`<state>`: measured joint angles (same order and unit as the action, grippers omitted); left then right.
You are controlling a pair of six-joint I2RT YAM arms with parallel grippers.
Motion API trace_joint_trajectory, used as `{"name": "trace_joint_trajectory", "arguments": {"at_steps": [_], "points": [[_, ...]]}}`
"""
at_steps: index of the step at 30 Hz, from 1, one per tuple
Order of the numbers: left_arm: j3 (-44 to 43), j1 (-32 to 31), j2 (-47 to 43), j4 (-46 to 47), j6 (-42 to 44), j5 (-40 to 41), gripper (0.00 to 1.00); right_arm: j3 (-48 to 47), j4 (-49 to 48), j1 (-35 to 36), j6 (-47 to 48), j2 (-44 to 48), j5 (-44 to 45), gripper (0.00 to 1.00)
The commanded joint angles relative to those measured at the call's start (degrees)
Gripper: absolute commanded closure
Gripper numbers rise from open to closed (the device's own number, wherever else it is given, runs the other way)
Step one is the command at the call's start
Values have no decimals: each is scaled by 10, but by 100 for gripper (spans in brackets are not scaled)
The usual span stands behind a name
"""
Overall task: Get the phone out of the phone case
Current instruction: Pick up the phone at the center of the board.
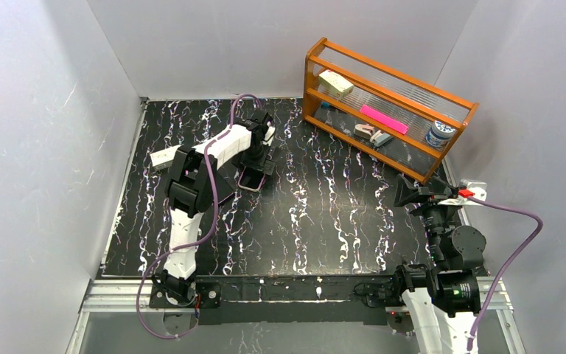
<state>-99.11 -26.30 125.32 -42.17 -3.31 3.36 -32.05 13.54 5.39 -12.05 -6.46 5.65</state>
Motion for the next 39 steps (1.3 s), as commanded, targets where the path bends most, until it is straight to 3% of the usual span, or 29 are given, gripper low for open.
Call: {"name": "trace_joint_trajectory", "arguments": {"at_steps": [1, 5, 12, 18, 25, 32, 36, 39], "points": [[1, 1, 16, -18, 10, -3, 2, 2, -22, 3, 4, 9, 3, 1], [7, 1, 13, -24, 13, -7, 6, 1, -22, 4, 5, 7, 1, 1], [30, 1, -13, -7, -1, -32, 38, -11, -16, 4, 4, -13, -37, 1], [69, 1, -57, 47, -64, -87, 58, -70, 29, 4, -8, -112, -143, 1], [154, 1, -120, 146, -179, -124, 66, -104, 33, 3, -30, -218, -235, 1], [271, 0, -190, 280, -317, -151, 75, -60, -45, 6, -94, -293, -320, 1], [333, -3, -225, 360, -382, -169, 80, -21, -110, 30, -144, -323, -326, 1], [376, -12, -249, 425, -430, -169, 85, 15, -184, 87, -187, -347, -290, 1]]}}
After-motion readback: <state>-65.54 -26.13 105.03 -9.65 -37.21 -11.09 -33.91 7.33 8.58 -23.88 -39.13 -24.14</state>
